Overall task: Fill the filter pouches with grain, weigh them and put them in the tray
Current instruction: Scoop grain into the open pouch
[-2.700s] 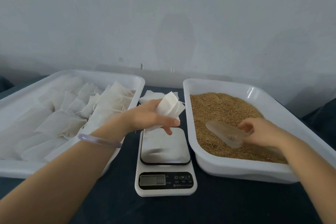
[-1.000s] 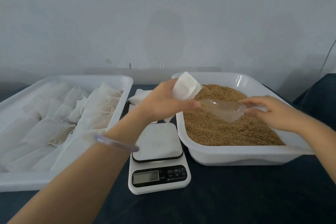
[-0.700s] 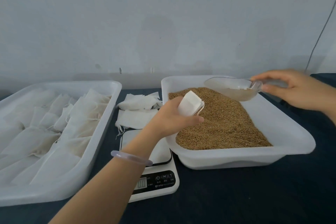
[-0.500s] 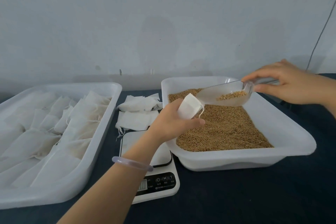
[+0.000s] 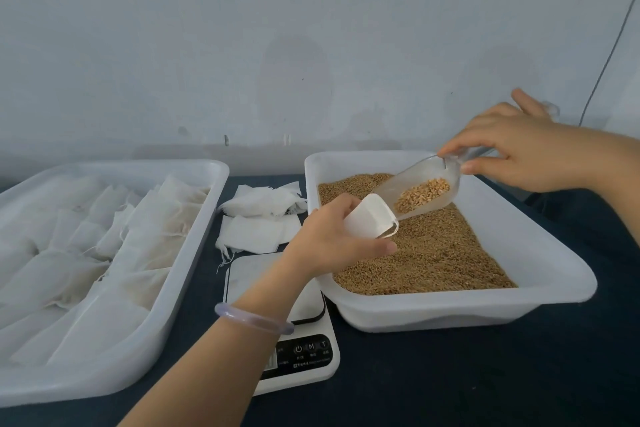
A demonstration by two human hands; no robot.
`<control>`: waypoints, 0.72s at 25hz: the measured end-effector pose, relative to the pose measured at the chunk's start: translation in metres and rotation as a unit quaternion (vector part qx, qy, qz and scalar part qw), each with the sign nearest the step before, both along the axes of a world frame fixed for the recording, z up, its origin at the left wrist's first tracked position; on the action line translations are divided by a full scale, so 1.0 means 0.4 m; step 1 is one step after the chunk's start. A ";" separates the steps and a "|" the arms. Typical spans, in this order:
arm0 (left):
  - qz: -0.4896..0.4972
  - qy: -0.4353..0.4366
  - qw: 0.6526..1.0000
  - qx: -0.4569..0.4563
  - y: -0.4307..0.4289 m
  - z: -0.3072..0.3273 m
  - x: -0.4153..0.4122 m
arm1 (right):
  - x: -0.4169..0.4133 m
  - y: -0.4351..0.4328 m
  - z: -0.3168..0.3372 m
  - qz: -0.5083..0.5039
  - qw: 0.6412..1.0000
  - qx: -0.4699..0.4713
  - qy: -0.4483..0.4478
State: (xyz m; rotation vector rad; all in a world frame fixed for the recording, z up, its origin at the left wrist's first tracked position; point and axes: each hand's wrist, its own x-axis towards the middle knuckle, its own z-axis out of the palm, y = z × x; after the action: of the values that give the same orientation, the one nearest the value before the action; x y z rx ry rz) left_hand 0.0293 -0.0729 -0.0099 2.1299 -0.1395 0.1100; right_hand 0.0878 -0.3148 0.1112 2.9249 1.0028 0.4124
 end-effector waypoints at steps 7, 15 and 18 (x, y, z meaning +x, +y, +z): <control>0.041 -0.029 0.998 0.030 -0.024 0.009 0.006 | -0.001 0.043 0.037 0.042 0.993 -0.032 -0.109; 0.054 -0.044 0.997 -0.017 -0.026 -0.004 0.000 | -0.010 0.053 0.049 0.088 0.982 -0.026 -0.168; 0.061 -0.060 0.996 -0.038 -0.022 -0.006 0.002 | -0.015 0.042 0.048 0.060 0.989 -0.002 -0.134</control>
State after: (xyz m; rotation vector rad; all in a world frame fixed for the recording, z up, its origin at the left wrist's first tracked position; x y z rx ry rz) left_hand 0.0302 -0.0818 -0.0121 2.0559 -0.0749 0.3095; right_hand 0.0819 -0.2979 0.1303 2.7145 1.1385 0.7804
